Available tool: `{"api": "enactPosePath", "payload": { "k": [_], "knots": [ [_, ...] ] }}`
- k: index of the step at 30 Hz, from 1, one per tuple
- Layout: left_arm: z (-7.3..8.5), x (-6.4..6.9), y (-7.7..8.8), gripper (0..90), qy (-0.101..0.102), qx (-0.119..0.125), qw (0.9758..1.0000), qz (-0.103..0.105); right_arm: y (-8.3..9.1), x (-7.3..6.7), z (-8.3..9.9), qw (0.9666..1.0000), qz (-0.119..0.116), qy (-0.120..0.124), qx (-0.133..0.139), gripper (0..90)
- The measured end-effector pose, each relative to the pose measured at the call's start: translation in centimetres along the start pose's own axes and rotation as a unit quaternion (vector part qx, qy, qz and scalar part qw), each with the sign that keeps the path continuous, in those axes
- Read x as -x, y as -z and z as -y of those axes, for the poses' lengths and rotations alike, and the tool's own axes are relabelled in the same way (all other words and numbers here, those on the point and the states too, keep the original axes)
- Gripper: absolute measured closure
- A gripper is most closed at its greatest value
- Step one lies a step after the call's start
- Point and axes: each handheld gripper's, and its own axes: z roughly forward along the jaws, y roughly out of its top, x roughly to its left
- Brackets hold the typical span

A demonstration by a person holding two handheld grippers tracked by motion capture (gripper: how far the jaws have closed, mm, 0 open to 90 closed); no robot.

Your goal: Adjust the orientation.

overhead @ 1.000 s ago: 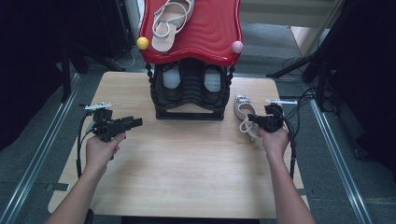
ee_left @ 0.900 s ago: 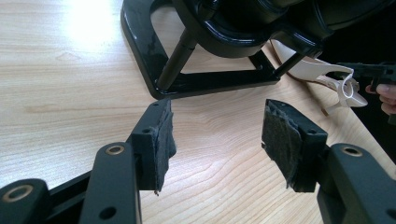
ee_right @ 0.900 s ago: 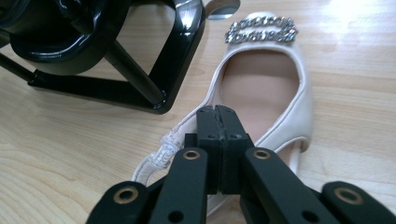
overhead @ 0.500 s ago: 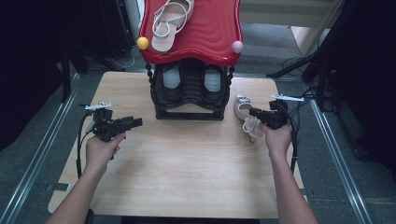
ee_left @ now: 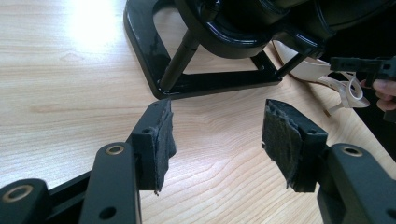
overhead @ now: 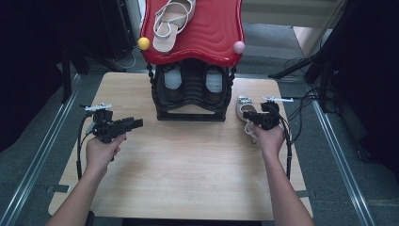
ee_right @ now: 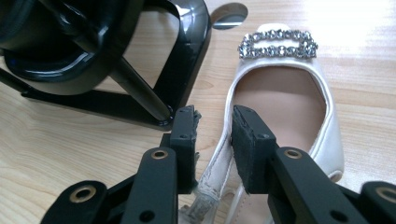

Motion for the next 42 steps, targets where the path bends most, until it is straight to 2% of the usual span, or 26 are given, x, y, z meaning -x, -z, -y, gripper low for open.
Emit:
{"api": "enactPosePath", "payload": {
  "k": [7,14,18,25,28,36,42],
  "knots": [
    [0.0,-0.1,0.1,43.6,-0.002,0.001,1.0,-0.001,-1.2,0.3,0.7,0.9998,0.011,0.0,-0.015,72.2],
    [0.0,-0.1,0.0,43.7,-0.003,0.001,1.0,0.0,-1.4,0.2,0.7,0.9995,0.021,0.001,-0.023,74.8],
    [0.0,-0.1,0.1,43.7,-0.003,0.002,1.0,0.0,-1.4,0.2,0.8,0.9994,0.029,-0.003,-0.021,82.8],
    [0.0,-0.1,0.1,43.9,-0.001,0.004,1.0,-0.002,-1.3,0.3,0.8,0.9992,0.034,0.001,-0.018,87.3],
    [0.0,-0.2,0.1,43.9,0.0,0.004,1.0,-0.003,-1.1,0.7,0.7,0.9994,0.022,-0.02,-0.015,88.0],
    [0.0,-0.2,0.0,44.0,-0.003,-0.001,1.0,-0.001,0.1,1.8,0.0,0.9984,0.01,-0.054,0.01,88.4],
    [0.0,-0.2,0.0,44.0,-0.002,-0.001,1.0,-0.001,1.2,2.8,-1.1,0.995,-0.018,-0.095,0.025,88.6]
  ]
}}
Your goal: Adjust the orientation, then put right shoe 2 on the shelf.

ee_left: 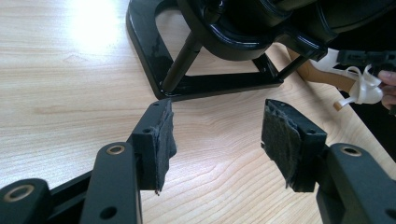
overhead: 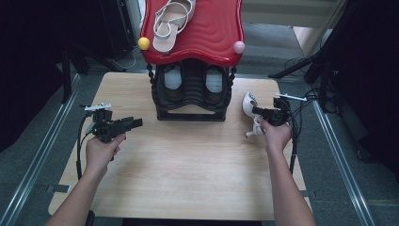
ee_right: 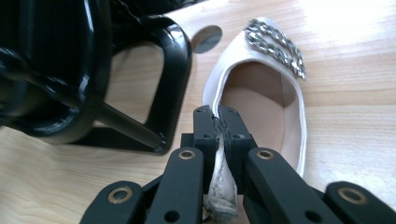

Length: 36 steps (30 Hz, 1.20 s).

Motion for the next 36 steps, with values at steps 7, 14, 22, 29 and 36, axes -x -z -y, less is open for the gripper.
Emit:
{"api": "enactPosePath", "payload": {
  "k": [7,14,22,29,36],
  "knots": [
    [0.0,0.0,0.0,44.0,0.001,0.003,1.0,0.0,0.6,-0.1,-1.0,0.9983,-0.043,-0.036,0.018,88.6],
    [0.0,-0.1,0.1,44.0,-0.001,0.002,1.0,0.0,1.3,-0.7,-2.3,0.9969,-0.056,-0.052,0.019,88.6],
    [0.0,-0.1,0.0,44.0,0.004,0.004,1.0,0.0,2.1,-1.7,-3.6,0.9965,-0.064,-0.051,0.018,88.5],
    [0.0,-0.1,0.0,44.0,0.004,0.005,1.0,0.001,3.0,-2.6,-5.0,0.997,-0.062,-0.044,0.016,88.5],
    [0.0,0.0,0.1,44.0,0.002,0.004,1.0,0.0,4.3,-3.9,-6.9,0.9966,-0.068,-0.043,0.02,88.4]
  ]
}}
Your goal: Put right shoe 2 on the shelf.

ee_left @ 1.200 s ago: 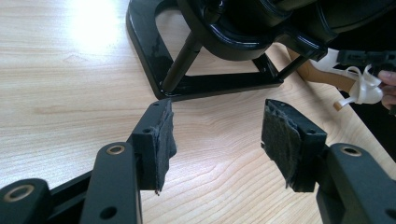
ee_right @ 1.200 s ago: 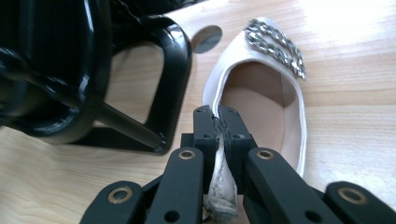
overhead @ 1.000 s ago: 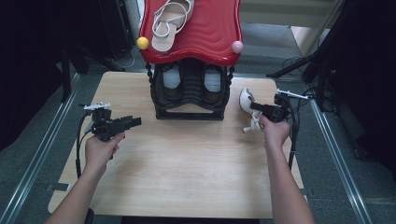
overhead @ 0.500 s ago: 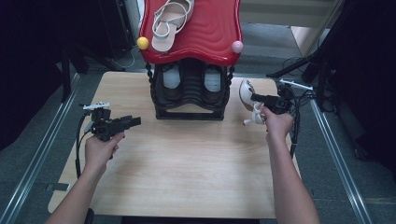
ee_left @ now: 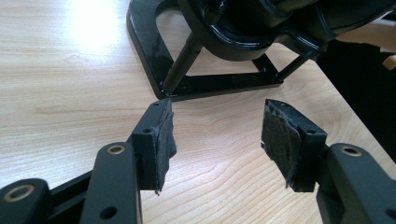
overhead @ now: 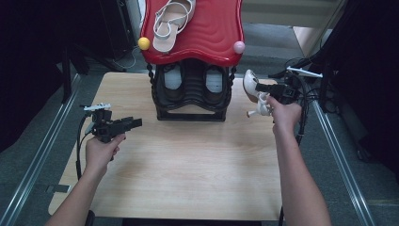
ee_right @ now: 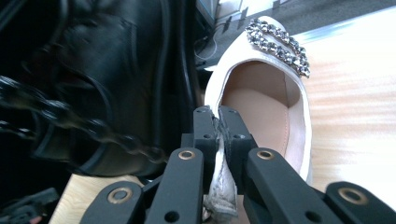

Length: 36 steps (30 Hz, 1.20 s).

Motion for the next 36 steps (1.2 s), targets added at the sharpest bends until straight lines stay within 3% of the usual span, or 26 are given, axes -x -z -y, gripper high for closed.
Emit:
{"api": "enactPosePath", "payload": {
  "k": [7,12,16,23,30,36],
  "knots": [
    [0.0,0.1,0.0,44.0,-0.005,-0.002,1.0,-0.001,1.2,-2.0,-1.9,0.9999,-0.003,0.005,0.009,88.4],
    [0.1,0.3,-0.1,44.0,-0.009,-0.007,0.9999,-0.002,2.2,-3.3,-3.6,0.9997,-0.017,-0.005,0.014,88.4],
    [0.1,0.2,-0.1,44.0,-0.007,-0.007,0.9999,0.007,2.8,-4.9,-5.2,0.9997,-0.014,0.002,0.022,88.3],
    [0.1,0.3,-0.1,44.1,-0.009,-0.005,0.9999,0.006,4.3,-7.9,-8.0,0.9985,-0.027,0.019,0.044,88.3],
    [0.1,0.4,-0.2,44.1,-0.012,-0.007,0.9999,0.005,6.1,-10.3,-10.3,0.997,-0.04,0.016,0.064,88.2],
    [0.1,0.4,0.0,44.0,-0.013,-0.005,0.9998,0.011,7.6,-12.9,-12.4,0.9951,-0.043,0.03,0.084,88.2]
  ]
}}
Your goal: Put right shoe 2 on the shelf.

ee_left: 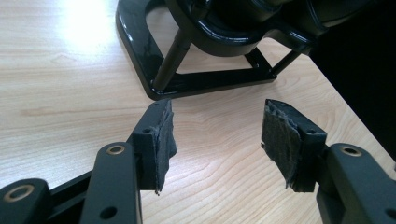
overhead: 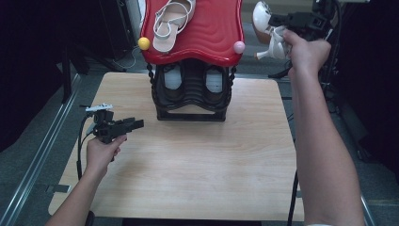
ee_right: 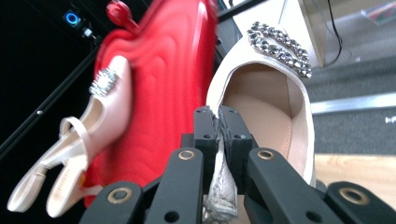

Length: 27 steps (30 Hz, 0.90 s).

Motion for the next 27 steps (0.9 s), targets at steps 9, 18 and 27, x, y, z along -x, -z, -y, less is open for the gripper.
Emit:
{"api": "enactPosePath", "payload": {
  "k": [9,18,27],
  "knots": [
    [0.0,0.1,-0.1,44.0,0.0,0.0,1.0,0.002,-0.6,-4.2,-2.7,0.9994,-0.011,0.031,0.014,88.3],
    [0.0,0.0,0.0,43.9,0.001,0.003,0.9999,0.01,-3.7,-7.2,-3.2,0.9982,-0.029,0.05,0.013,88.4],
    [0.0,-0.3,0.0,43.9,0.008,0.004,0.9999,0.01,-7.0,-8.3,-1.7,0.9971,-0.034,0.068,-0.001,88.4]
  ]
}}
